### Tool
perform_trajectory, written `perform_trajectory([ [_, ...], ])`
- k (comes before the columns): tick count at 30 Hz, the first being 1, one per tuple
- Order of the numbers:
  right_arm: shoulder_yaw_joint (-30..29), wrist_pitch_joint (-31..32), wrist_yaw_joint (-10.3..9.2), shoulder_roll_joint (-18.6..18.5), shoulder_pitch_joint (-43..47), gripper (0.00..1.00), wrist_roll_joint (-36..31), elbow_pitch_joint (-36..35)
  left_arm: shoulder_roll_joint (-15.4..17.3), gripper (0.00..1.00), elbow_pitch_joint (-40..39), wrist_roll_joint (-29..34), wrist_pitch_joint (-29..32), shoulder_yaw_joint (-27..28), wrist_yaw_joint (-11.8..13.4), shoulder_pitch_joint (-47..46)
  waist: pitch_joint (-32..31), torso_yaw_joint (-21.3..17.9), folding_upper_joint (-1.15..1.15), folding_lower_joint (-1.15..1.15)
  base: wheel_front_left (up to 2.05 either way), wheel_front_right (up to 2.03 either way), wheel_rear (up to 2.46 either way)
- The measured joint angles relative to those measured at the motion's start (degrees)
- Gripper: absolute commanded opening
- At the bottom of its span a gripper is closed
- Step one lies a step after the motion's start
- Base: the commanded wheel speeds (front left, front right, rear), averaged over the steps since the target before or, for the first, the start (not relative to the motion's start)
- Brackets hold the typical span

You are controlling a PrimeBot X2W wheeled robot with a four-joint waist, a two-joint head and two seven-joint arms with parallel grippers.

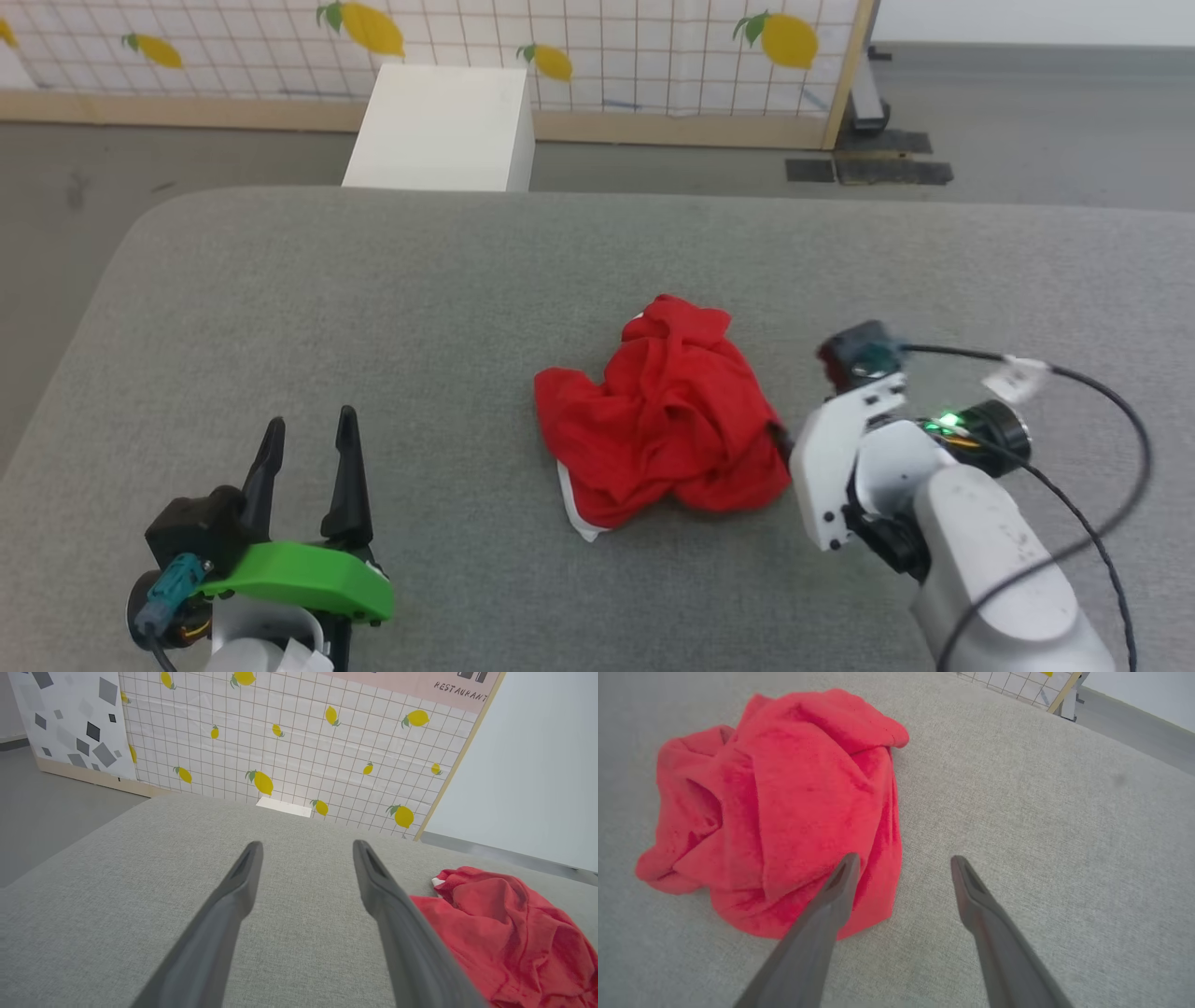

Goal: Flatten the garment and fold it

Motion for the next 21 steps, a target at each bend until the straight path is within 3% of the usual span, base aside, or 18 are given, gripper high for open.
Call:
perform_trajectory([
  [3,2.55,5.93,0.01,0.02,-1.91,1.00,0.23,3.64,-0.11,1.00,-0.58,0.01,0.02,-0.40,0.05,-0.02,0.86,0.84,0.00,0.00,0.00,0.00,0.00],
  [8,4.88,10.04,0.00,0.04,-2.01,1.00,1.26,7.01,-0.45,1.00,-0.78,0.01,0.01,-0.69,0.11,-0.11,2.31,2.04,0.00,0.00,0.00,0.00,0.00],
  [9,4.92,10.33,0.00,0.04,-2.01,0.94,1.58,7.22,-0.59,1.00,-0.77,0.01,0.00,-0.70,0.13,-0.12,2.66,2.25,0.00,0.00,0.00,0.00,0.00],
  [10,4.91,10.37,0.00,0.04,-2.02,0.43,1.85,7.20,-0.65,1.00,-0.77,0.01,-0.02,-0.73,0.21,-0.12,2.87,2.35,0.00,0.00,0.00,0.00,0.00],
  [11,4.92,9.70,0.00,0.04,-2.05,0.05,2.21,6.97,-0.71,1.00,-0.76,0.01,-0.26,-0.73,0.21,-0.12,3.08,2.42,0.00,0.00,0.00,0.00,0.00],
  [12,4.78,8.56,0.00,0.01,-2.18,0.00,2.32,6.76,-0.78,1.00,-0.71,-0.01,-0.40,-0.70,0.24,-0.12,3.22,2.40,0.00,0.00,0.00,0.00,0.00],
  [17,1.16,2.03,0.01,0.12,-3.63,0.00,4.56,3.93,-1.00,1.00,-0.40,-0.08,-0.47,-0.74,0.35,-0.10,3.06,1.37,0.00,0.00,0.00,0.00,0.00],
  [21,-6.62,-2.65,0.01,0.05,-4.29,0.00,4.60,-0.96,-1.16,1.00,-0.19,-0.08,-0.48,-1.13,0.35,-0.10,2.42,0.51,0.00,0.00,0.00,0.00,0.00],
])
